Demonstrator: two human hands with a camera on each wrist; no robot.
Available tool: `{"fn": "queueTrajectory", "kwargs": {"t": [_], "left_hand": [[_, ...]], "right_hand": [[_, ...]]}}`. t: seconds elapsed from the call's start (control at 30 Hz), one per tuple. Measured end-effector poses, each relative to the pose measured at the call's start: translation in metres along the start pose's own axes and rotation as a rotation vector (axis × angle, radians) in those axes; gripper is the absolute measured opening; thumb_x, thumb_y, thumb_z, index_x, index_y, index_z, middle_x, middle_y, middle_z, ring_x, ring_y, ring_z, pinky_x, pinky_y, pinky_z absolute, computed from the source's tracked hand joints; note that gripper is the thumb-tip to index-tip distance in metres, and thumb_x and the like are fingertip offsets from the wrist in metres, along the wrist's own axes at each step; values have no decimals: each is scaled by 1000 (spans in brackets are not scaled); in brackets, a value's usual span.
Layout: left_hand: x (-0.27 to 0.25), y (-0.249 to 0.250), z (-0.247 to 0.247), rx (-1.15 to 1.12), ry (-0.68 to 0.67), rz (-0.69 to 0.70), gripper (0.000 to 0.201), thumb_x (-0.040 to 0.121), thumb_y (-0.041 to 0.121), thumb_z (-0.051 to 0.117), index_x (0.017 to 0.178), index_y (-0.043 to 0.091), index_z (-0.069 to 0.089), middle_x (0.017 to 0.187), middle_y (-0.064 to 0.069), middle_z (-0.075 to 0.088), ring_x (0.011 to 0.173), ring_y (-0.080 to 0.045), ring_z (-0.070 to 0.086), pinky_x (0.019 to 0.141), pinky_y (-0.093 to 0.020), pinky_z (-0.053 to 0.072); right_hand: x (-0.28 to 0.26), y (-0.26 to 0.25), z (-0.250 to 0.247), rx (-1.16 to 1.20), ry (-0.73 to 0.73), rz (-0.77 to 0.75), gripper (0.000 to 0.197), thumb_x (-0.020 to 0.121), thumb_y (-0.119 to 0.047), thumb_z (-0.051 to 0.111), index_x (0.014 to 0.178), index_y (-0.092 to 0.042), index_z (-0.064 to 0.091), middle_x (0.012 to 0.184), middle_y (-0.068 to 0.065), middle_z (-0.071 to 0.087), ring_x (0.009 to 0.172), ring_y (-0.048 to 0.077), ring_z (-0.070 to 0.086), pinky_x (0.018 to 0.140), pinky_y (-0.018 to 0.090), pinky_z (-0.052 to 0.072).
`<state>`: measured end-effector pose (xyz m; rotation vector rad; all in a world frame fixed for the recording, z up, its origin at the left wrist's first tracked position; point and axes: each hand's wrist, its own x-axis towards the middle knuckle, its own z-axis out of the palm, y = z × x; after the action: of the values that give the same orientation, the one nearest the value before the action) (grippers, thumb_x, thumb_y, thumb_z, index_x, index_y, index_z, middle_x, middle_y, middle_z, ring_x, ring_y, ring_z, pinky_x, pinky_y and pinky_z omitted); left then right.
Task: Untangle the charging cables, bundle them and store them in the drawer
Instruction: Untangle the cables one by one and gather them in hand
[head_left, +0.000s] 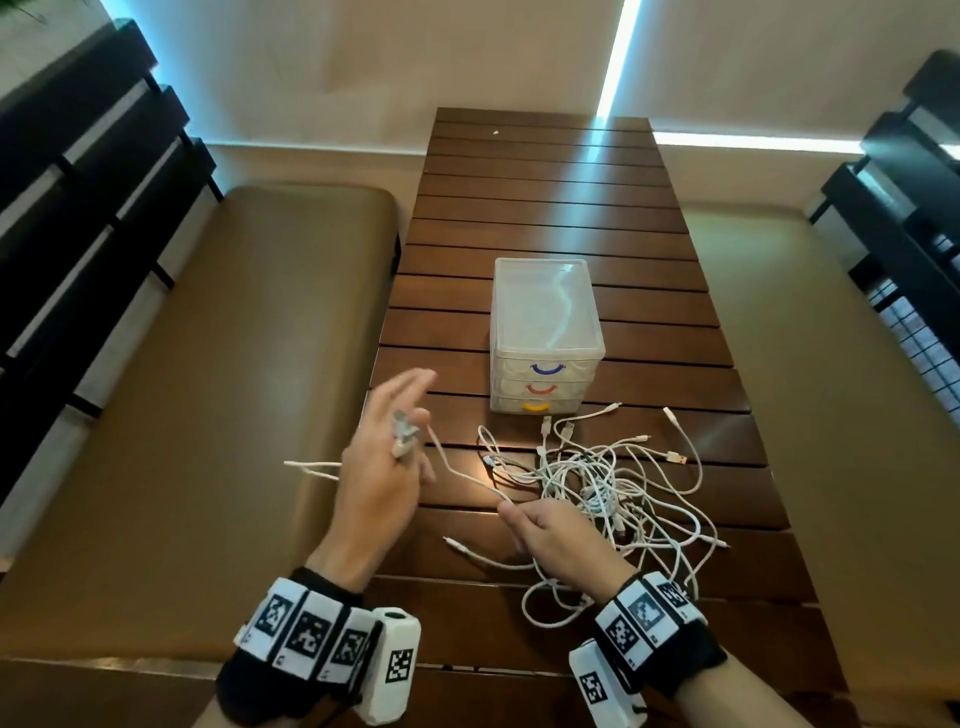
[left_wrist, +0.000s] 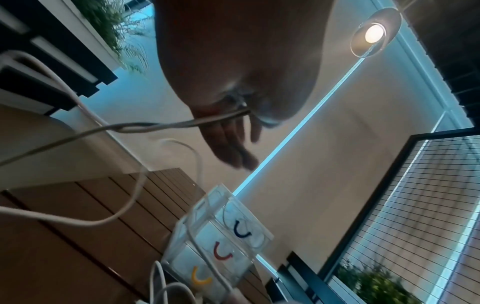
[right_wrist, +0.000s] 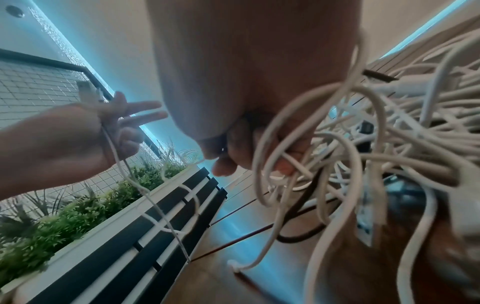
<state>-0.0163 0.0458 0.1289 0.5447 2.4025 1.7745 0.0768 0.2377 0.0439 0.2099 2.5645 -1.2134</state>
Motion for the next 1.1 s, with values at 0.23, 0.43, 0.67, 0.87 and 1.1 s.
{"fn": "queueTrajectory", "kwargs": {"t": [0.23, 0.43, 0.67, 0.87, 1.1], "left_hand": [[-8, -12, 36, 698, -711, -51, 37, 97, 14, 48, 127, 30, 60, 123, 4, 63, 116, -21, 59, 98, -39, 48], [-13, -9, 32, 615, -598, -4, 33, 97, 23, 54, 67, 35, 45, 76, 13, 55, 73, -5, 52, 67, -28, 41], [-14, -4, 21, 178, -286, 128, 38, 101, 34, 46, 64, 29, 54, 65, 14, 56, 61, -6, 53, 58, -15, 36], [-4, 8, 7, -130, -41, 42, 43, 105, 35, 40, 67, 18, 54, 56, 13, 46, 51, -3, 36, 50, -14, 26], [-9, 25, 4, -349, 51, 71, 44, 97, 59, 45, 67, 28, 55, 53, 12, 39, 48, -3, 29, 46, -14, 24]], "right_hand": [[-6, -11, -6, 19, 94, -135, 44, 103, -39, 49, 60, -30, 54, 53, -18, 57, 51, 3, 52, 52, 18, 34], [-7, 2, -2, 147, 66, -191, 67, 92, -69, 44, 76, -9, 67, 65, 4, 60, 58, 15, 53, 56, 29, 41], [4, 6, -4, 169, -2, -122, 43, 92, -60, 53, 70, -25, 65, 64, -11, 57, 57, 4, 51, 58, 27, 43], [7, -1, -11, 176, 82, -135, 42, 100, -49, 49, 75, -20, 66, 65, -8, 58, 61, 4, 53, 60, 25, 41], [18, 1, -7, -85, 62, -146, 40, 103, -47, 41, 69, -32, 56, 72, -13, 54, 81, 8, 52, 92, 39, 43]]}}
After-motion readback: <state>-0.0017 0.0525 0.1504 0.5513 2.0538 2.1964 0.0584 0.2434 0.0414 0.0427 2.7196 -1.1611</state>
